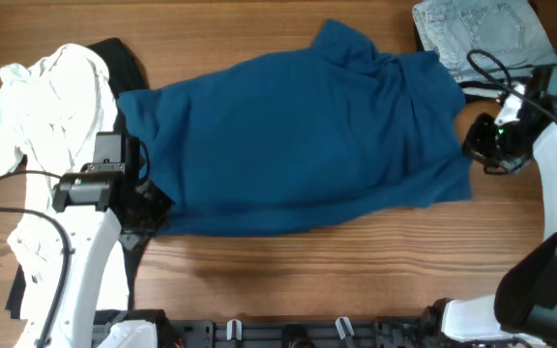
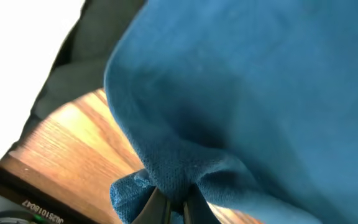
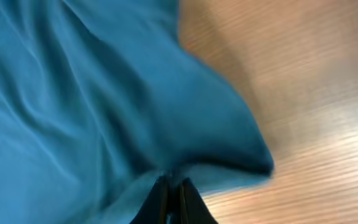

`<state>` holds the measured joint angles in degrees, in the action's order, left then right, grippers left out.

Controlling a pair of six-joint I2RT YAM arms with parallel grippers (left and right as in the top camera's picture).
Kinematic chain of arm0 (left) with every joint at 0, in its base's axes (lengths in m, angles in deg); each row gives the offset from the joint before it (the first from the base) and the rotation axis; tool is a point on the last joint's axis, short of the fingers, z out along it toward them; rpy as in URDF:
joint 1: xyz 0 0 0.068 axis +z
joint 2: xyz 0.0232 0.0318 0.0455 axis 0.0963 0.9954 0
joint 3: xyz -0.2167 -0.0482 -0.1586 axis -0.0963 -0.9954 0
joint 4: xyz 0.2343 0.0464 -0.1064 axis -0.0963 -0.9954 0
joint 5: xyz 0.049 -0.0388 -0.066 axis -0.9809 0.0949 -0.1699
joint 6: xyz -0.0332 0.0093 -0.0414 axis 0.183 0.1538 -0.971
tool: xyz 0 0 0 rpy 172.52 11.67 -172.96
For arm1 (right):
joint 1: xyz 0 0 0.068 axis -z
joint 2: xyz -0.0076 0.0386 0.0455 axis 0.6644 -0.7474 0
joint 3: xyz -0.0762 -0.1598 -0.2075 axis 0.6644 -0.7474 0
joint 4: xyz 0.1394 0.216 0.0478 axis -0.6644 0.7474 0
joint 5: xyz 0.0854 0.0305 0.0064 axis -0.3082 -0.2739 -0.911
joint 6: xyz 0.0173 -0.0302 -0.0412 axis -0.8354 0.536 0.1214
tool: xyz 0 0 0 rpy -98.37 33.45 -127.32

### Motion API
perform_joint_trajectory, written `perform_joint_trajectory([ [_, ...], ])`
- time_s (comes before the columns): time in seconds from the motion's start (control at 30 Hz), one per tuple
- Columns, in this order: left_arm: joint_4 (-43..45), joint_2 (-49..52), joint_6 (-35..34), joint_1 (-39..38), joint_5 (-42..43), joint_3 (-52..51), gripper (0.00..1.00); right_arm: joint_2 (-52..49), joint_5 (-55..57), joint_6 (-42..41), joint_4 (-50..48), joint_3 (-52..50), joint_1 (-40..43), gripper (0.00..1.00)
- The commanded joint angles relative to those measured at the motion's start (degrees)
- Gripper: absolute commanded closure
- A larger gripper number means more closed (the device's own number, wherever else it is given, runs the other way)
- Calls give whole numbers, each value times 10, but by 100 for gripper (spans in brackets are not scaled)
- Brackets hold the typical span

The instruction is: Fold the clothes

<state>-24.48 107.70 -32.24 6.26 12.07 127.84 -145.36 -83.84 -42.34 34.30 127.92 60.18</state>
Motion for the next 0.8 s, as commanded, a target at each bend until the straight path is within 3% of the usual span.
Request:
perform_joint_trajectory([
  [0.0, 24, 45, -25, -1, -45, -3, 96, -8, -20, 19, -66, 3, -45, 96],
  [0.33, 148, 187, -25, -1, -130, -3, 96, -94, -18, 20, -215, 3, -71, 96],
  [0.53, 215, 210, -25, 9, -145, -3, 96, -117, -37, 24, -292, 3, -71, 96],
  [0.7, 221, 210, -24, 11, -148, -3, 96, -122, -41, 31, -317, 3, -82, 96],
  [0.73, 221, 210, -24, 11, -148, -3, 89, -122, -41, 31, -323, 3, -87, 93],
  [0.77, 221, 210, -24, 11, -148, -3, 75, -122, -41, 31, -325, 3, -89, 86],
])
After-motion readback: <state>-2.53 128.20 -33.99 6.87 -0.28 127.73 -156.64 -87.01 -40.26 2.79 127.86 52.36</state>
